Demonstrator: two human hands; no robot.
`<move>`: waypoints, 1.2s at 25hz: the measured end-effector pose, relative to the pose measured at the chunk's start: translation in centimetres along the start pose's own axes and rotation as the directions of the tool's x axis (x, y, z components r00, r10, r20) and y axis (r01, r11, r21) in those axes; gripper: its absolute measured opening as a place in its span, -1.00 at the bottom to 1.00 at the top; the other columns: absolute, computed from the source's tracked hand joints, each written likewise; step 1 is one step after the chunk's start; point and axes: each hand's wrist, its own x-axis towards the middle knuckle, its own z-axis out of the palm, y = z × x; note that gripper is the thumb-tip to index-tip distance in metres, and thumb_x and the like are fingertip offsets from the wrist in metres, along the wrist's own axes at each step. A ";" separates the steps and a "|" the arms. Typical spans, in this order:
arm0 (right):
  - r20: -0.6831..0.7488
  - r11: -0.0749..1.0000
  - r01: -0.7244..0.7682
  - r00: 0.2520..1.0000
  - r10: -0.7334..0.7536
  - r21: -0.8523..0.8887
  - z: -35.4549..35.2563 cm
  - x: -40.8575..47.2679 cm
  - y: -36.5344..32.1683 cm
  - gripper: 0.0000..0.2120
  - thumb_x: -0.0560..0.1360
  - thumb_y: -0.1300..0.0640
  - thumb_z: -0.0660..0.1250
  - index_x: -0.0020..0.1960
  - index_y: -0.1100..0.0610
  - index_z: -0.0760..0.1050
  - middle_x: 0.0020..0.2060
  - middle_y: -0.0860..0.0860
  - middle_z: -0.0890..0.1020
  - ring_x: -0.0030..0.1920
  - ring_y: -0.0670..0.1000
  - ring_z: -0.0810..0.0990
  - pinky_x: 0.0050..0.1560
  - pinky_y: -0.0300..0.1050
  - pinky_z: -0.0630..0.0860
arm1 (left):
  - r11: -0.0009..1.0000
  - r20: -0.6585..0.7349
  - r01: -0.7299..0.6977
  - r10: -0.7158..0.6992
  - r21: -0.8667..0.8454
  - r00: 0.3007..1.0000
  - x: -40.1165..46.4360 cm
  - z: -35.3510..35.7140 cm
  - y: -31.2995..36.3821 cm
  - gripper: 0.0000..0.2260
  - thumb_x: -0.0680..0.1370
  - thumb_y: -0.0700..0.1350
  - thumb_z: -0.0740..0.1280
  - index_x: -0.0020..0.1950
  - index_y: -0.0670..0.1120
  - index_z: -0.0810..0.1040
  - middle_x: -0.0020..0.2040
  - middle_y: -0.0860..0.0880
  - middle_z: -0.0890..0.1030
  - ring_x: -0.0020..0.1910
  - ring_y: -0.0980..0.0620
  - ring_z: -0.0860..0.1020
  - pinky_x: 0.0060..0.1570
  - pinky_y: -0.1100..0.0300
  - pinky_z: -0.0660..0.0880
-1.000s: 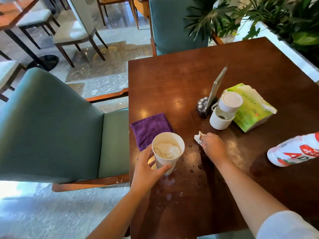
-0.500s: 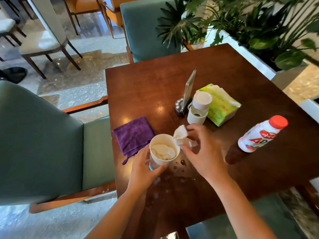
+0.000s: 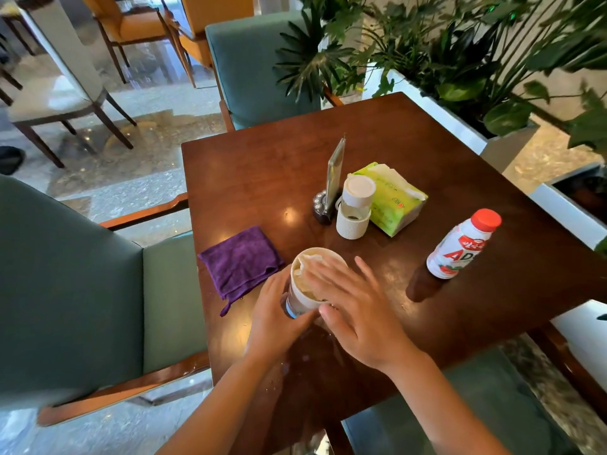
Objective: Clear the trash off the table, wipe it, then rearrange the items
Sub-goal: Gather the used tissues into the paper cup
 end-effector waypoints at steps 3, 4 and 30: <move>0.087 0.995 -0.023 0.996 0.032 -0.096 0.2 -0.3 -0.2 -0.53 0.58 -0.12 -0.11 0.39 -0.07 0.33 0.39 -0.13 0.39 0.42 -0.14 0.24 0.45 0.25 -0.07 | 0.999 0.001 -0.034 0.034 0.011 0.999 0.2 0.1 0.3 -0.43 0.33 -0.01 0.51 0.30 0.09 0.42 0.23 0.22 0.49 0.24 0.11 0.46 0.18 -0.03 0.49; 0.098 0.992 -0.035 0.994 0.047 -0.118 0.2 -0.4 -0.2 -0.53 0.58 -0.14 -0.13 0.35 -0.08 0.38 0.34 -0.15 0.45 0.39 -0.14 0.30 0.44 0.29 -0.09 | 0.998 0.009 -0.052 0.051 0.024 0.999 0.2 0.2 0.4 -0.43 0.34 -0.02 0.51 0.30 0.14 0.40 0.23 0.28 0.47 0.24 0.13 0.45 0.18 0.00 0.48; -0.361 0.681 -0.614 0.788 0.498 -0.400 -8.2 -2.5 20.9 -0.35 0.48 0.15 0.37 0.47 -0.01 0.15 0.49 0.14 0.14 0.36 0.21 0.32 0.16 0.08 0.49 | 0.999 0.101 -0.011 0.006 0.045 0.995 0.5 5.9 1.3 -0.28 0.28 -0.13 0.57 0.24 0.31 0.25 0.18 0.38 0.35 0.24 0.21 0.39 0.13 0.31 0.39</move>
